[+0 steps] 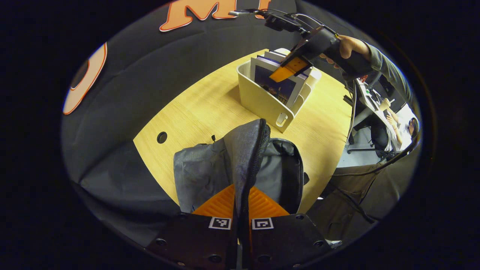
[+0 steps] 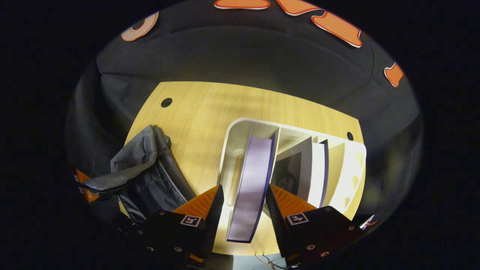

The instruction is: Open the schoolbag, grab two books from the bookshelf and put them into the schoolbag.

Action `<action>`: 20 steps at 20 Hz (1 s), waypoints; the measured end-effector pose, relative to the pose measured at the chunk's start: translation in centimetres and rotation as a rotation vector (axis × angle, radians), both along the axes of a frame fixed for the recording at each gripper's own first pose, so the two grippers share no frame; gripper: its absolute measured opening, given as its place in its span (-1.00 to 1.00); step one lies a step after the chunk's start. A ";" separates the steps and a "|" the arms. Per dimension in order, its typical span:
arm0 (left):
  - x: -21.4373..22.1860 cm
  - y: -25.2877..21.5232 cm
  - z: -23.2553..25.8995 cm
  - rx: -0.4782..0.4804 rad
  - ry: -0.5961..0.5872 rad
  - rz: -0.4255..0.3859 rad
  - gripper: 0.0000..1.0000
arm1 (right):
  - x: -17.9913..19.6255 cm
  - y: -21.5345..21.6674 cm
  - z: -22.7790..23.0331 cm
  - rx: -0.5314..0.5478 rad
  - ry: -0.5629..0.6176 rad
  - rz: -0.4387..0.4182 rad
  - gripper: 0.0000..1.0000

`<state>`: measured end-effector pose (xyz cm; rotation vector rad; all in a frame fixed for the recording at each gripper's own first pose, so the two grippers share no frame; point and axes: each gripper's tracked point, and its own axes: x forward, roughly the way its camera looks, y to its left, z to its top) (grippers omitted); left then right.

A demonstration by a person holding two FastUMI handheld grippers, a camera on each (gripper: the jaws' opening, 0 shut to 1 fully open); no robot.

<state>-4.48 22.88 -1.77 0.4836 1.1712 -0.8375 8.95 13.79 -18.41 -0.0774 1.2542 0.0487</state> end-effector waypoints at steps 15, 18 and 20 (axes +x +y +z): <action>0.5 -3.6 -0.8 -0.085 0.043 0.125 -0.88 | -1.4 -2.1 3.5 0.153 0.021 -0.139 -0.30; 0.9 -4.5 -0.1 -0.112 0.040 0.150 -0.87 | -2.0 -2.7 6.1 0.194 -0.017 -0.149 -0.31; 0.7 -4.9 -0.1 -0.121 0.038 0.152 -0.88 | -2.6 -3.4 7.6 0.223 -0.050 -0.159 -0.30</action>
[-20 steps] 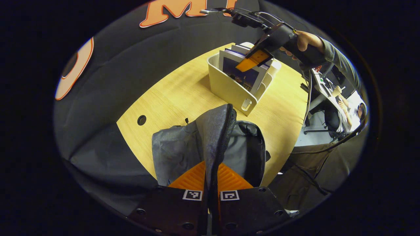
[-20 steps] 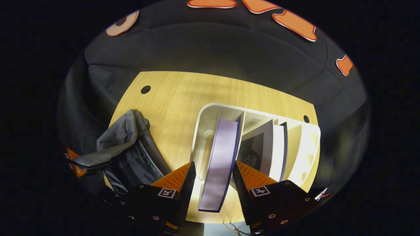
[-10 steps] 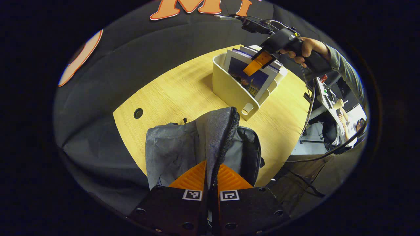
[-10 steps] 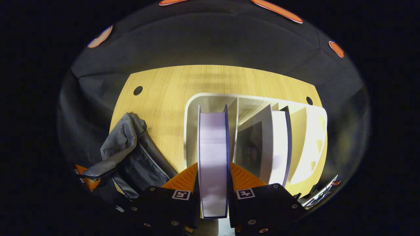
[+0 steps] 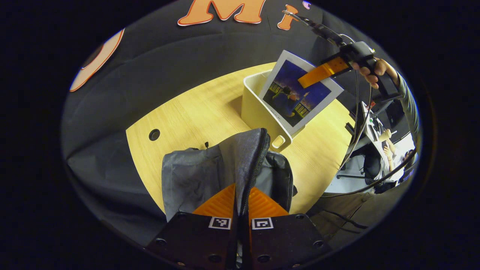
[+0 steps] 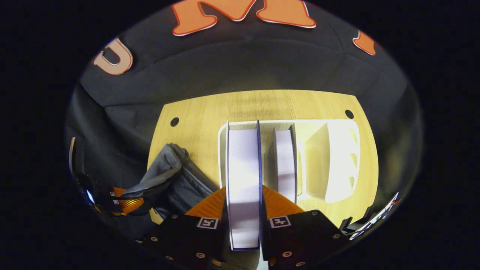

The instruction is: Open the schoolbag, grab two books from the bookshelf and put them into the schoolbag.

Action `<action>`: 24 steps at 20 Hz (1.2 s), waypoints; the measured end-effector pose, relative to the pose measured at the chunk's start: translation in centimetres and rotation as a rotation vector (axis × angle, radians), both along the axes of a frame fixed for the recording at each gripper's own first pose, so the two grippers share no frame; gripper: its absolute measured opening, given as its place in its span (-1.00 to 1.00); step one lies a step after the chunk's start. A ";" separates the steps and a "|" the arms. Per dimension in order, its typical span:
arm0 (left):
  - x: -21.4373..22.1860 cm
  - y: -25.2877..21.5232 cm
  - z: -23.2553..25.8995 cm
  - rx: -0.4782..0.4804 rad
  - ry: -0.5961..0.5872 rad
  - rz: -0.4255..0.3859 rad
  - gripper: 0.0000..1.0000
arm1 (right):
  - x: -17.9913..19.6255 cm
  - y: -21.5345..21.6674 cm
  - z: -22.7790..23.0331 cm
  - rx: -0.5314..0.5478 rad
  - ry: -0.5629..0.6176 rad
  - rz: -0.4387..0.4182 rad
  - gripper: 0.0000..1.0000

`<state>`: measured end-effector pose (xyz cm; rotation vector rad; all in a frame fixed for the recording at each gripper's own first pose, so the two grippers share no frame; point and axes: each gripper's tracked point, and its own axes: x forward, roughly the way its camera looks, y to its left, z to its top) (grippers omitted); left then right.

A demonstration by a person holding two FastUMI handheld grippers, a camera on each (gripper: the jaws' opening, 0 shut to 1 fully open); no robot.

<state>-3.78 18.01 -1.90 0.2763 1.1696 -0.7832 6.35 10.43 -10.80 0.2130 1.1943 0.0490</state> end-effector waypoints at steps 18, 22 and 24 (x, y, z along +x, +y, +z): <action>-1.1 -0.1 -1.2 -0.039 -0.004 0.060 -0.88 | -9.7 0.7 5.2 0.279 -0.173 -0.143 -0.33; -1.5 -0.4 -1.7 -0.035 -0.008 0.063 -0.88 | -11.8 2.8 3.7 0.383 -0.174 -0.198 -0.36; -1.5 -0.4 -1.8 -0.041 -0.010 0.076 -0.88 | -12.5 4.0 2.9 0.452 -0.180 -0.225 -0.36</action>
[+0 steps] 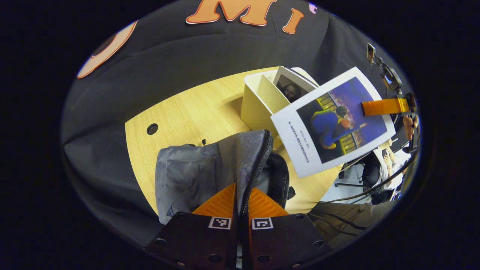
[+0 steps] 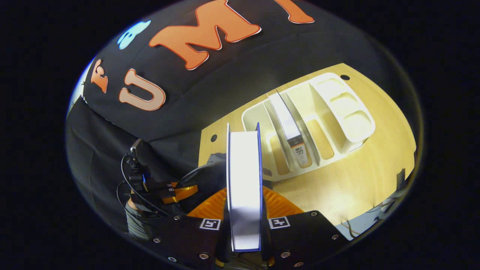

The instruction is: Open the schoolbag, grab two books from the bookshelf and put them into the schoolbag.

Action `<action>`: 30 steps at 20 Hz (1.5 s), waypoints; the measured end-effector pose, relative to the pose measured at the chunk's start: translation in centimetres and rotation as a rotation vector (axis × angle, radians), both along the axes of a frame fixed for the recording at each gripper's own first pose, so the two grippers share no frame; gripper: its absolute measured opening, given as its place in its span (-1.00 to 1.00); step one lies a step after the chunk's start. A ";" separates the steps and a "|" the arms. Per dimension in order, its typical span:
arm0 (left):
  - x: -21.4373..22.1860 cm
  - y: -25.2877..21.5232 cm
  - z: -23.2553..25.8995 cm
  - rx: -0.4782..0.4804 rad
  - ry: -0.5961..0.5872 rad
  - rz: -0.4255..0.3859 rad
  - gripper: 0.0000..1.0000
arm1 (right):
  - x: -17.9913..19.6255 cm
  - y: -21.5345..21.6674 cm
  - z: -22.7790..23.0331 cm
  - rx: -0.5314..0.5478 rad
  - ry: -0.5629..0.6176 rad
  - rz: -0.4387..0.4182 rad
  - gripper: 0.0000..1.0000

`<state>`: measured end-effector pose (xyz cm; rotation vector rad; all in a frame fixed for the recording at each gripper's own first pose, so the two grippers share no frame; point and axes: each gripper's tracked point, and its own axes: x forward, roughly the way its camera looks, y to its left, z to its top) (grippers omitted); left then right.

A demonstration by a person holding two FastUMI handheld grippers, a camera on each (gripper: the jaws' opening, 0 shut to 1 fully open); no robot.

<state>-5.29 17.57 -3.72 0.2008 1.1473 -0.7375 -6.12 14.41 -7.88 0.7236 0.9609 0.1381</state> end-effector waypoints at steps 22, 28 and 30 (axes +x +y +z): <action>0.7 -0.9 1.6 -0.028 -0.043 0.062 -0.88 | 1.5 14.2 -11.9 0.385 -0.038 -0.130 -0.38; -0.5 -1.9 2.0 -0.046 -0.053 0.071 -0.88 | 4.3 18.2 -14.5 0.438 -0.040 -0.177 -0.39; -1.1 -2.7 2.3 -0.056 -0.051 0.057 -0.92 | 5.5 19.7 -15.7 0.422 -0.047 -0.188 -0.39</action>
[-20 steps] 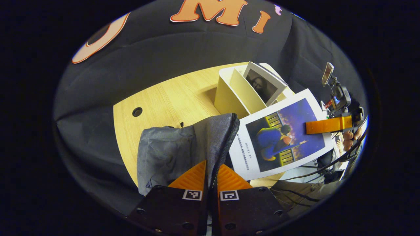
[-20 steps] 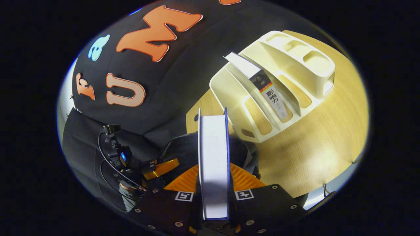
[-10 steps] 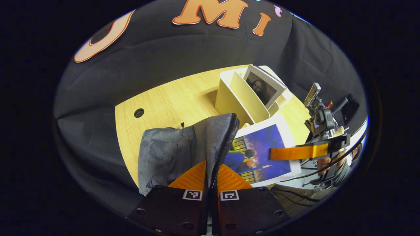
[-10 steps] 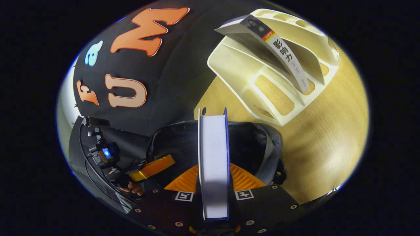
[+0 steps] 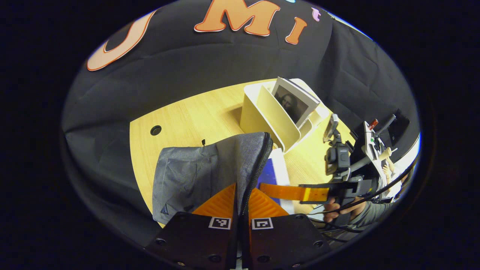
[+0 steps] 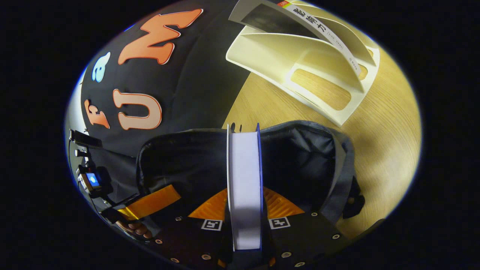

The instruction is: Open the schoolbag, grab two books from the bookshelf and put them into the schoolbag.

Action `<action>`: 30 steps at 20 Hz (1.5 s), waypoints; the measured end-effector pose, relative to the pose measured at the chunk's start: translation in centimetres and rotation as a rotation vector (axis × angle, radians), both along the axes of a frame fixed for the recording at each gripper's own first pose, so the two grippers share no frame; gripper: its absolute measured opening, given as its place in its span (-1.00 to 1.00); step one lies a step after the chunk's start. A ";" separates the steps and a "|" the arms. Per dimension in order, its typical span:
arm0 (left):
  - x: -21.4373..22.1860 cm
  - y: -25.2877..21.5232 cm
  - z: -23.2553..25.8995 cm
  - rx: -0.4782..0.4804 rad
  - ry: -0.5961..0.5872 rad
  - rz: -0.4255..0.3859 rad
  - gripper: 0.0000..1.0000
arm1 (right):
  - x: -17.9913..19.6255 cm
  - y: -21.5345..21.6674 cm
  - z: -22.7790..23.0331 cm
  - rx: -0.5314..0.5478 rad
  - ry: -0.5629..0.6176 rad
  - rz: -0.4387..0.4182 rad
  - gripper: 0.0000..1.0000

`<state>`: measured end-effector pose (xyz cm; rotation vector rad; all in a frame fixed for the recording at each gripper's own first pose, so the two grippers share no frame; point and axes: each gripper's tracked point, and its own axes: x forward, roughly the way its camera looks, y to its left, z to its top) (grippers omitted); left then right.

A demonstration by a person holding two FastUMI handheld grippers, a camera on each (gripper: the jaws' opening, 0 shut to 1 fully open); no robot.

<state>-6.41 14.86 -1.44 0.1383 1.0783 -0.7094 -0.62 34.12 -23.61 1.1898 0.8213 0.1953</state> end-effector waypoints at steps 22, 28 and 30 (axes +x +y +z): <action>-0.7 -1.2 -2.0 0.048 0.008 0.107 -0.88 | -4.5 -5.9 -3.1 -0.254 0.239 0.379 0.58; -0.7 -1.7 -2.6 0.056 0.017 0.136 -0.88 | -4.8 -12.7 -0.7 -0.441 0.230 0.446 0.92; -1.0 -1.7 -2.8 0.057 0.019 0.143 -0.88 | -4.7 -14.5 0.3 -0.483 0.232 0.472 0.94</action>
